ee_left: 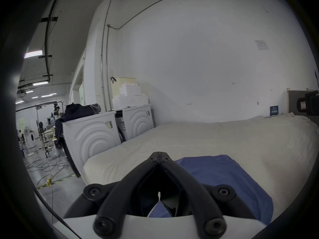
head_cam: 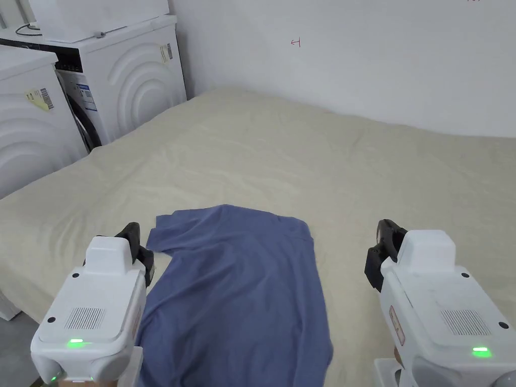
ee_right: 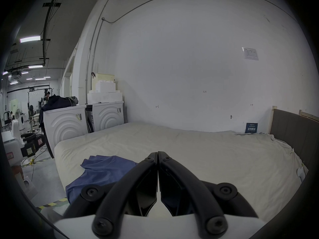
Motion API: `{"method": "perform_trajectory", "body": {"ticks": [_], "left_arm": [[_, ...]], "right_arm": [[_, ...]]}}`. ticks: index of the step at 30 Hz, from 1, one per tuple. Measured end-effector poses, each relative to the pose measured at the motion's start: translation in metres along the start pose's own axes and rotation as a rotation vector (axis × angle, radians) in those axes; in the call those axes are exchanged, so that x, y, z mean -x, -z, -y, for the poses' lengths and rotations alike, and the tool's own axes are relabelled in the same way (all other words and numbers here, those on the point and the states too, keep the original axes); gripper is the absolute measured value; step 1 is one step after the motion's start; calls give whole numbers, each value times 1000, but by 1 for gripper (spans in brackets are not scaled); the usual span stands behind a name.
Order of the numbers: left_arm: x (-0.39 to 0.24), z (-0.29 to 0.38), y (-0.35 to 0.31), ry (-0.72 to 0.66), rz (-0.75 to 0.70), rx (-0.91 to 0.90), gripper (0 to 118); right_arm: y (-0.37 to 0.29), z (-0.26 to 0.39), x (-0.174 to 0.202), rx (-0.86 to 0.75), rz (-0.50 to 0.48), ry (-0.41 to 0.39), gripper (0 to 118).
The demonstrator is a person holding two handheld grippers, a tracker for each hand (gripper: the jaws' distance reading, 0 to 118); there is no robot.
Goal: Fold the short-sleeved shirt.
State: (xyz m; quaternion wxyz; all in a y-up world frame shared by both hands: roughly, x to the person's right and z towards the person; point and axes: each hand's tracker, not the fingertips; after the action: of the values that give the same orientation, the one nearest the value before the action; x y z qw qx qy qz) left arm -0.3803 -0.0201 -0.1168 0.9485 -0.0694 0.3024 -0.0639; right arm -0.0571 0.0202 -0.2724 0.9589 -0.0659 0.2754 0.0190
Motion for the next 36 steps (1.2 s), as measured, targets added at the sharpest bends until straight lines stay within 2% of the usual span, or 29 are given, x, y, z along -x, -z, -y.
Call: {"method": "perform_trajectory", "body": {"ticks": [5, 10, 11, 12, 13, 16, 17, 18, 24, 27, 30, 32, 33, 34, 35, 36], "left_arm": [[-17, -9, 38, -48, 128, 90, 0], [-37, -7, 101, -90, 258, 342, 5], [-43, -3, 115, -99, 276, 410, 10], [-48, 1, 128, -98, 298, 478, 18], [-53, 6, 140, -108, 311, 510, 36], [-72, 32, 180, -94, 338, 707, 103], [-79, 37, 183, -82, 342, 757, 110], [-84, 44, 188, -76, 345, 783, 111], [-114, 88, 220, -39, 325, 947, 111], [-127, 95, 212, -33, 308, 1005, 110], [-135, 99, 209, 8, 284, 1005, 100], [-135, 92, 206, -3, 284, 1002, 81], [-134, 94, 212, -10, 292, 1003, 67], [-134, 92, 211, -10, 296, 1000, 34], [-132, 89, 210, -20, 303, 993, 14], [-130, 87, 210, -56, 336, 981, 4]], "right_arm": [[2, 0, -12, 5, 27, -4, 0], [9, 4, -26, 16, 63, 2, 0], [11, 5, -28, 21, 69, 5, 0], [12, 6, -31, 26, 76, 8, 0], [13, 7, -34, 31, 82, 10, 0], [18, 13, -42, 49, 102, 10, 0], [19, 15, -45, 55, 109, 9, 0], [19, 16, -47, 60, 114, 7, 0], [19, 26, -66, 96, 159, 5, 0], [16, 31, -75, 107, 183, 9, 0], [13, 35, -84, 125, 201, 10, 0], [10, 36, -88, 131, 210, 6, 0], [8, 36, -90, 134, 215, 7, 0], [7, 37, -92, 134, 218, 9, 0], [5, 37, -94, 133, 221, 13, 0], [4, 37, -95, 133, 223, 16, 0]]}}
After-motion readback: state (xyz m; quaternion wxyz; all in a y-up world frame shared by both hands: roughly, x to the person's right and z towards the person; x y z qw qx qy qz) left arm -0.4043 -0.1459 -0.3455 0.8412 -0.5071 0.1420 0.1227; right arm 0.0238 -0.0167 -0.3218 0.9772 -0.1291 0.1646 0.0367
